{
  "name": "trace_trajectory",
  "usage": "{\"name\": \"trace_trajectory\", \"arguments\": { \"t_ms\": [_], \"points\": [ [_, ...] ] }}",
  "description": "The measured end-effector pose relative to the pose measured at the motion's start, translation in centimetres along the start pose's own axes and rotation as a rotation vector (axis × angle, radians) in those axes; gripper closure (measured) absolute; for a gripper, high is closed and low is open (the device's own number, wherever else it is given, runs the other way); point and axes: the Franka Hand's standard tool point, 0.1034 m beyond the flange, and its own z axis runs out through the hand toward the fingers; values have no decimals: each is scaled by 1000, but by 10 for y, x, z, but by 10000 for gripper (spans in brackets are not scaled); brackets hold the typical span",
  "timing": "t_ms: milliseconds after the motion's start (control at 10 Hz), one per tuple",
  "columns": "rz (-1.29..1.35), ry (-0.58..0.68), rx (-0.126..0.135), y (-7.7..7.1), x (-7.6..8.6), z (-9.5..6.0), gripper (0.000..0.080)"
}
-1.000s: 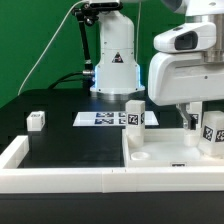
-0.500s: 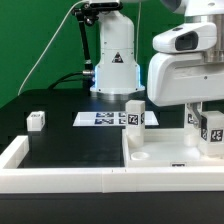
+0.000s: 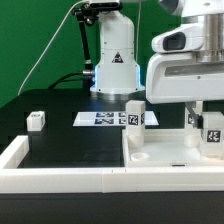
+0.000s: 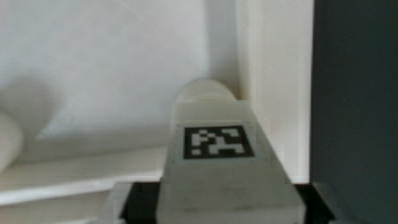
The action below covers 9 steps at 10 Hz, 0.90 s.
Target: Assemble square table
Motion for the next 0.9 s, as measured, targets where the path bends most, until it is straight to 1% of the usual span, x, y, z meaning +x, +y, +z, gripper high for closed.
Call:
{"name": "trace_trajectory", "arguments": {
  "t_ms": [300, 400, 600, 700, 900],
  "points": [
    [436, 24, 19, 2, -1, 0, 509],
    [529, 22, 20, 1, -2, 1, 509],
    [854, 1, 32, -2, -2, 2, 508],
    [934, -2, 39, -3, 0, 2, 508],
    [1007, -9, 46, -4, 0, 2, 502]
  ]
}}
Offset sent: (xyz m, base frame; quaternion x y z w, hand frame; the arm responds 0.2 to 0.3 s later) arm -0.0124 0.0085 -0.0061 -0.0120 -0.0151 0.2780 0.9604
